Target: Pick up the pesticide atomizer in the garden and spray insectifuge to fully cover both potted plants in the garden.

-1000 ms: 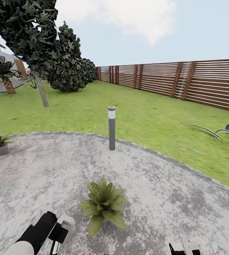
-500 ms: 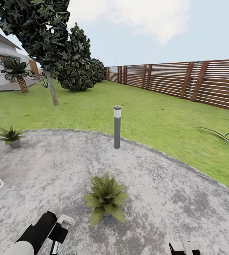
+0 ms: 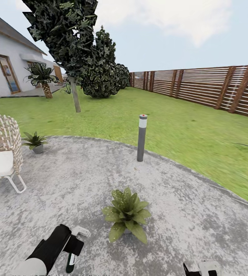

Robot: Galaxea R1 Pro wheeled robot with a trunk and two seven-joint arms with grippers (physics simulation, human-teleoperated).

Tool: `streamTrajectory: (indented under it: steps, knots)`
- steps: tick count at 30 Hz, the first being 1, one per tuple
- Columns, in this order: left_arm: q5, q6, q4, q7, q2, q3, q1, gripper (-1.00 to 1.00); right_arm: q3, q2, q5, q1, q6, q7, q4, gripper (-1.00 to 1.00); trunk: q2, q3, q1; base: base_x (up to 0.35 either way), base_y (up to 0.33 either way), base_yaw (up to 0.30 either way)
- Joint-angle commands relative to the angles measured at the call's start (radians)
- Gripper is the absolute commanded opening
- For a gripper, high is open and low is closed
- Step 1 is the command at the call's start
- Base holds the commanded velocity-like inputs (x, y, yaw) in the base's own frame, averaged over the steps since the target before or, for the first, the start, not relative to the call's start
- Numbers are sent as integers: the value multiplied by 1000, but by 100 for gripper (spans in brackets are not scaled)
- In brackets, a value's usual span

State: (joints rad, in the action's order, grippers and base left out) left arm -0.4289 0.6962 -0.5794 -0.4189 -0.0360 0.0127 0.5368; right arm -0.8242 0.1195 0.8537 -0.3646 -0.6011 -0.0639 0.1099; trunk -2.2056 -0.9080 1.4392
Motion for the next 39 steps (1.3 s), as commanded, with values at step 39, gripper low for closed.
streamTrajectory:
  steps: [39]
  knots:
    - [-17, 2, -67, 41, 46, -1, 1, -100, -9, 2, 1, 0, -4, -7, 1, 100, 0, -1, 0, -2, -154, 161]
